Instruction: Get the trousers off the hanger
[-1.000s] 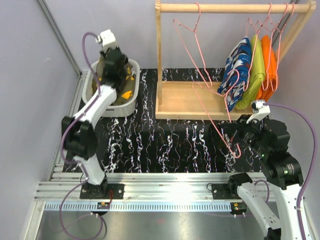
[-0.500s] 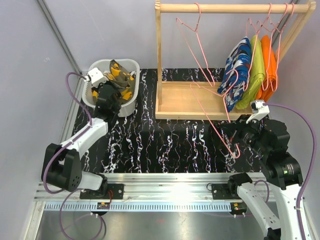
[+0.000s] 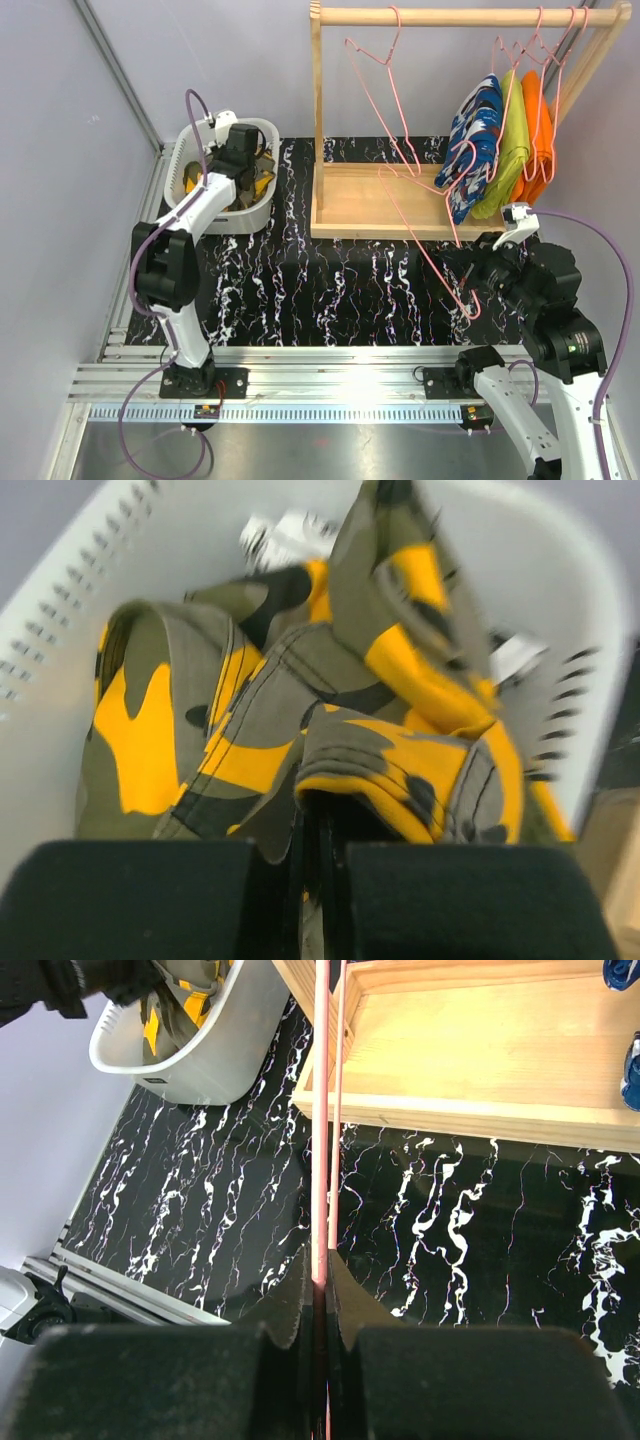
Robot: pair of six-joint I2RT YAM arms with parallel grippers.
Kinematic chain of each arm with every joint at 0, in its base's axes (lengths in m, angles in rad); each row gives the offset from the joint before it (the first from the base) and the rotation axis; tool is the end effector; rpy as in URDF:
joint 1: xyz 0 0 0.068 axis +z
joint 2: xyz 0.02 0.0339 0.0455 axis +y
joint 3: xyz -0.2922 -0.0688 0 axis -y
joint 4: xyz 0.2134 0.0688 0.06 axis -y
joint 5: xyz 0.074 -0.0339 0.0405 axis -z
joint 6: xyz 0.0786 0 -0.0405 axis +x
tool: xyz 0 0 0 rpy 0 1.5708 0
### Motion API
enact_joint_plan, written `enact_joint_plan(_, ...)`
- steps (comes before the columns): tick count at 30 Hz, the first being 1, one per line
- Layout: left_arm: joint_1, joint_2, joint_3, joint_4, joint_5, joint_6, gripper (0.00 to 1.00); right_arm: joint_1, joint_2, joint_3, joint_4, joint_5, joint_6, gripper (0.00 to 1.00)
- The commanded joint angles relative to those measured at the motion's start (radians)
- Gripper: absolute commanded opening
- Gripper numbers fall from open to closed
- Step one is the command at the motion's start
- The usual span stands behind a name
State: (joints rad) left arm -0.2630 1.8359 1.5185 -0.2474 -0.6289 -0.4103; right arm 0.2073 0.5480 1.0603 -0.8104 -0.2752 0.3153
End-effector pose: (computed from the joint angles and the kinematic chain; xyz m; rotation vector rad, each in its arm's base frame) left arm 0.4313 -0.0682 0.3123 -0.5030 1.9640 0.2499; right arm 0.0643 0.0354 0.3787 -0.0913 1.9013 0.6148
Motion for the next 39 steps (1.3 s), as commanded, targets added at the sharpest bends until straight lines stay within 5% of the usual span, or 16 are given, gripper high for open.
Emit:
enact_joint_plan(1,0.036,0.071,0.058,-0.260,-0.040,-0.056,0.00,-0.002,-0.011,0.018,0.033,-0.009,0.004,0.00)
enact_joint_plan(6,0.146,0.089,0.052,-0.297,-0.038,-0.165,0.00,-0.003,-0.005,0.027,0.025,-0.015,-0.004,0.00)
enact_joint_plan(11,0.206,0.209,0.227,-0.366,-0.127,-0.121,0.00,-0.002,-0.006,0.020,0.030,-0.012,-0.002,0.00)
enact_joint_plan(20,0.069,0.302,0.223,-0.254,-0.202,0.125,0.00,-0.003,0.015,0.001,0.076,-0.038,0.021,0.00)
enact_joint_plan(29,0.048,0.279,0.175,-0.292,-0.178,0.188,0.00,-0.003,0.015,0.024,0.054,-0.038,0.008,0.00)
enact_joint_plan(30,0.057,0.281,0.202,-0.326,-0.180,0.177,0.04,-0.003,0.013,0.027,0.051,-0.039,0.008,0.00)
enact_joint_plan(34,0.064,0.182,0.262,-0.398,-0.187,0.169,0.46,-0.002,0.036,0.084,0.037,0.007,-0.011,0.00)
enact_joint_plan(39,0.067,0.031,0.267,-0.429,-0.143,0.145,0.65,-0.003,0.064,0.135,0.001,0.073,-0.047,0.00)
